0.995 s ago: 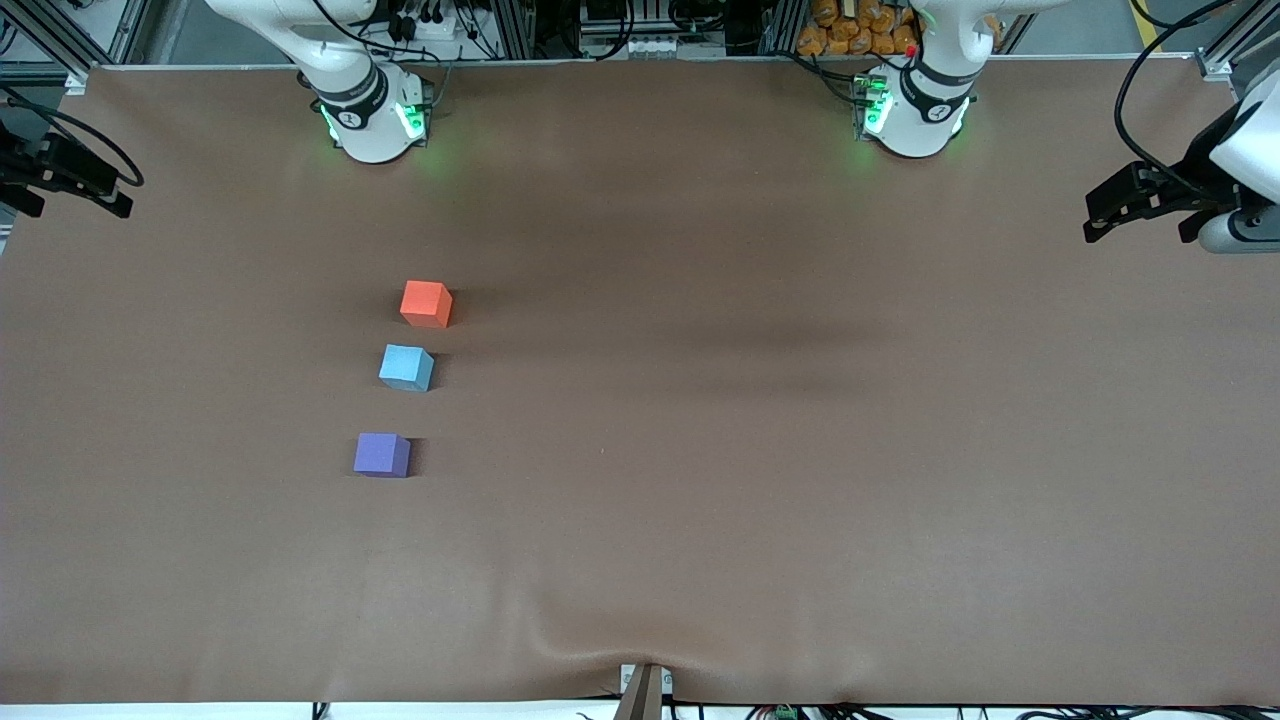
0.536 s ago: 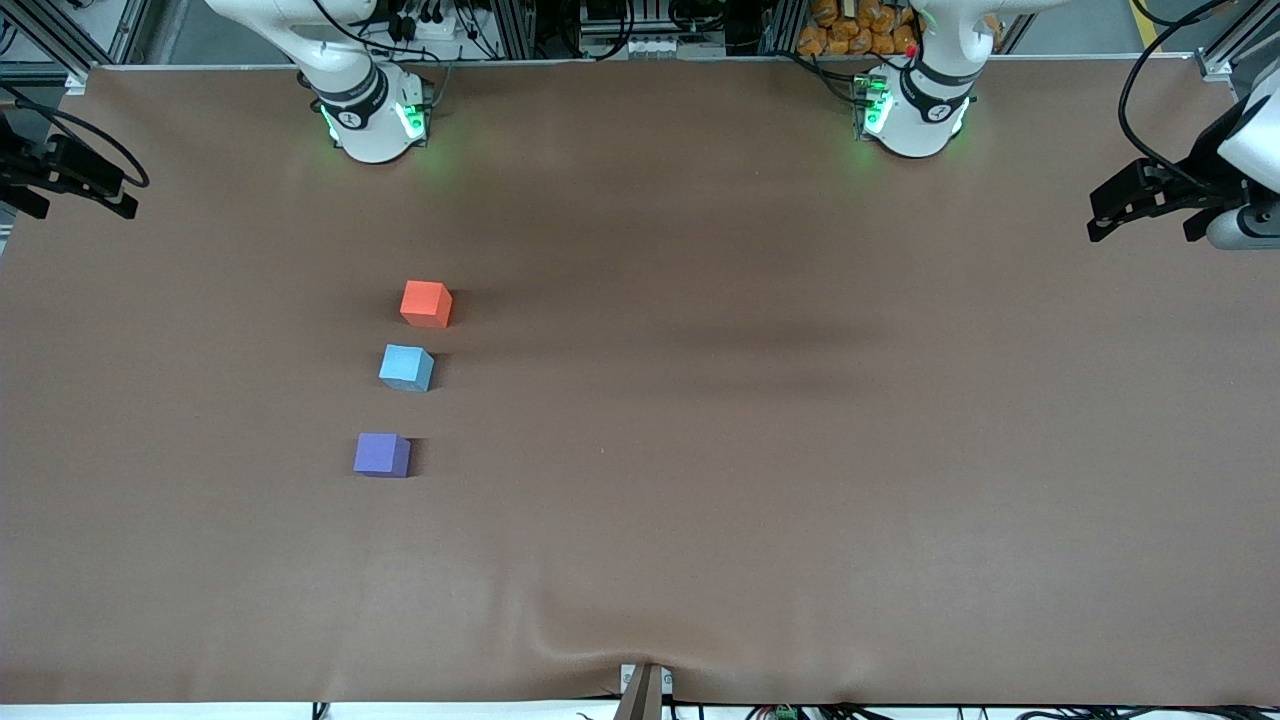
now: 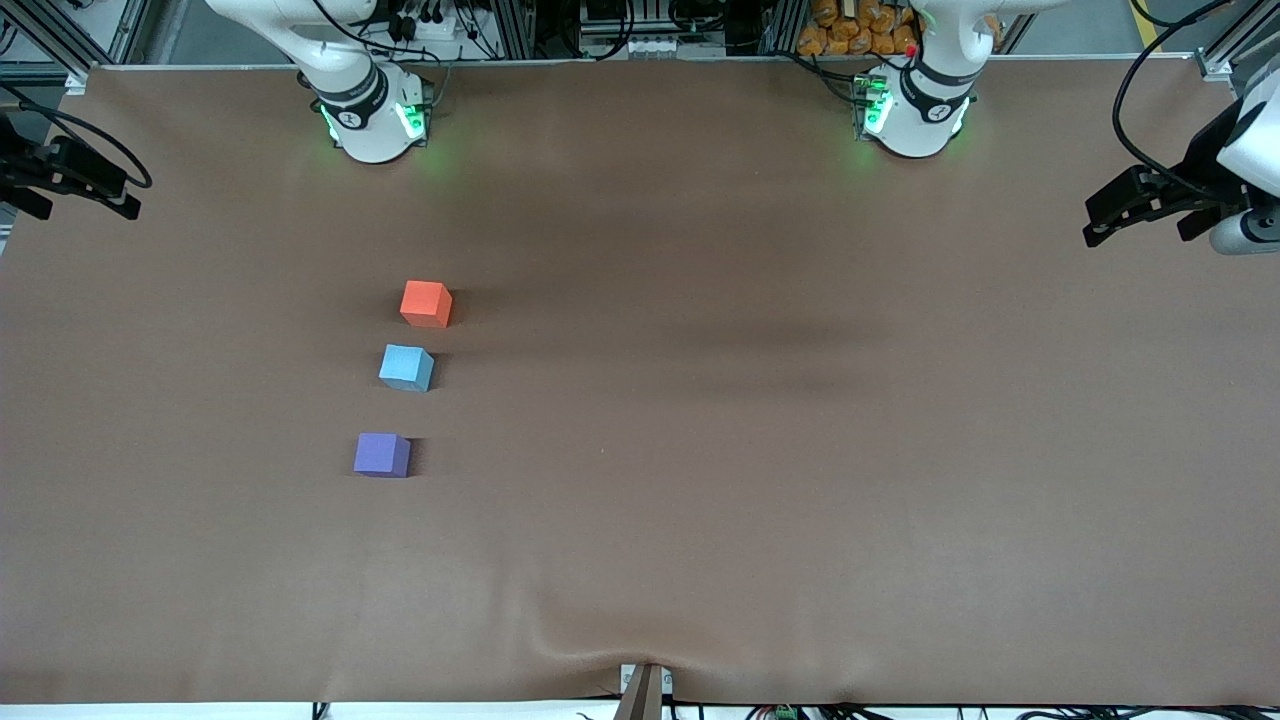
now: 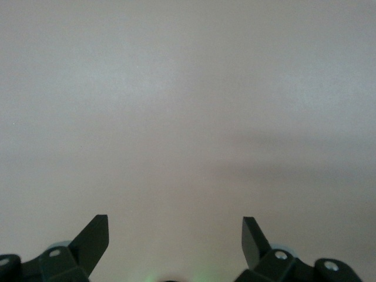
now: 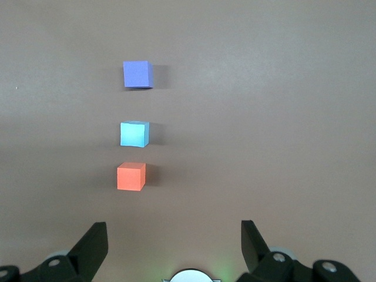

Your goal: Place blue block between orange and purple blocks

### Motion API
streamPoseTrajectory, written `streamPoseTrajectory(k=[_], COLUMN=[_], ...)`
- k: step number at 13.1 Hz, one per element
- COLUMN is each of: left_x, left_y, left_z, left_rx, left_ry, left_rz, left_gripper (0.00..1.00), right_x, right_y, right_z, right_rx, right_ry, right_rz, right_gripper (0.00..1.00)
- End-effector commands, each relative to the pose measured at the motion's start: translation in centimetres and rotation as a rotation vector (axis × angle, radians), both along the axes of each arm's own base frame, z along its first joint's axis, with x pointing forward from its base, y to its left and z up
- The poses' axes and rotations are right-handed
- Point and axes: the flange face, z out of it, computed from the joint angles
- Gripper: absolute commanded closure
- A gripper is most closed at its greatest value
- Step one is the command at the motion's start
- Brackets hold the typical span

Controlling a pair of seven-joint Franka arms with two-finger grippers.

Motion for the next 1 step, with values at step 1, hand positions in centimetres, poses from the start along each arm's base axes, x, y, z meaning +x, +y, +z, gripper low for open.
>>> streamPoseTrajectory(k=[1], left_x=[-0.67], left_y=[0.2], left_z=[0.58], left_rx=[-0.008], left_ry=[-0.019], left_rz=[0.025], left_gripper=[0.0], right_x=[-0.14], right_y=[-0.01], right_z=[0.26], right_rx=[-0.007], right_ry=[0.007], right_rz=[0.007], right_gripper=[0.0])
